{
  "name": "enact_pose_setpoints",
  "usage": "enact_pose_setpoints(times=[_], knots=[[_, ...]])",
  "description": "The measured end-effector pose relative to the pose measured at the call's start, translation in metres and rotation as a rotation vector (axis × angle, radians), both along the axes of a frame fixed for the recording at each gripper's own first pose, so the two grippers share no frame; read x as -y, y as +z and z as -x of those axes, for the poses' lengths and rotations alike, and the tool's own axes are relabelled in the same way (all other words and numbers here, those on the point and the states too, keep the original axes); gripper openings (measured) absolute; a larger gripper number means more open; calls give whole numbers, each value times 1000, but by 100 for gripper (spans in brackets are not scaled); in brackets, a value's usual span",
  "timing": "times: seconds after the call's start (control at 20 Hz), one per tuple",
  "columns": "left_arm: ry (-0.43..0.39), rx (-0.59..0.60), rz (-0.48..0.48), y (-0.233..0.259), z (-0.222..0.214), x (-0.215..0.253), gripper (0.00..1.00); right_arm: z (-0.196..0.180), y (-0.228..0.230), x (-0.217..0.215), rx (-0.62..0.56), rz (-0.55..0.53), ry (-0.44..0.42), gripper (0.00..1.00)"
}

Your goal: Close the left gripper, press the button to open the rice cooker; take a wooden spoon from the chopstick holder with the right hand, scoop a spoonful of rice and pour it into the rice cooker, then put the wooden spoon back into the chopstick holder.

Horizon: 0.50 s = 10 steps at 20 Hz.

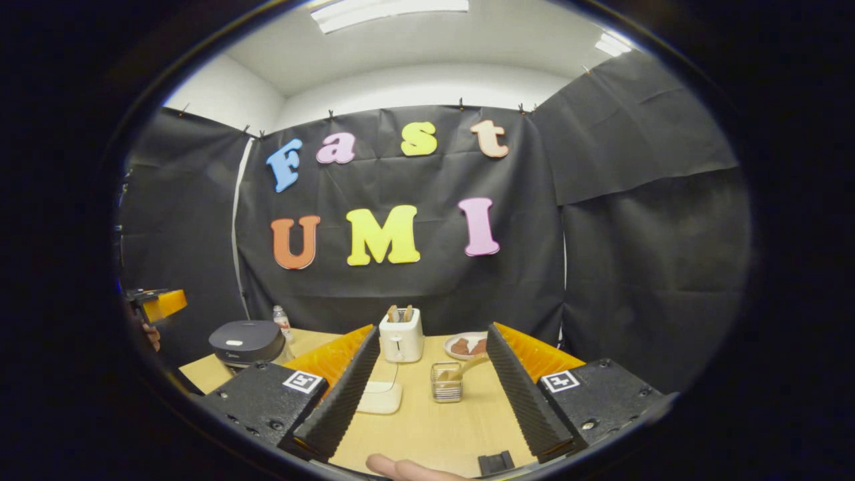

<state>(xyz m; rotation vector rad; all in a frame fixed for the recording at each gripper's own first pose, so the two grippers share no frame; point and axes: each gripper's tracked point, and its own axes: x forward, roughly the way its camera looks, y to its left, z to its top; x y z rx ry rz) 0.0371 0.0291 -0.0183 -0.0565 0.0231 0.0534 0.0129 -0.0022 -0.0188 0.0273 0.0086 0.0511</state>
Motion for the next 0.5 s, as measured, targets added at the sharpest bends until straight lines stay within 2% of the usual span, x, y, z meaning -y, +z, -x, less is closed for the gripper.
enact_pose_setpoints(times=[0.2,0.25,0.3,0.5], knots=[[-4,-55,19,-15,-20,-9,58,-5,-7,0,0,10,3,100],[3,-87,16,-21,-27,-12,63,-6,-10,1,-2,11,4,100],[13,-119,5,-29,-32,-16,44,-7,-10,0,-2,11,7,100],[31,-232,-49,-52,-57,-31,43,-10,-17,-2,3,20,28,100]])
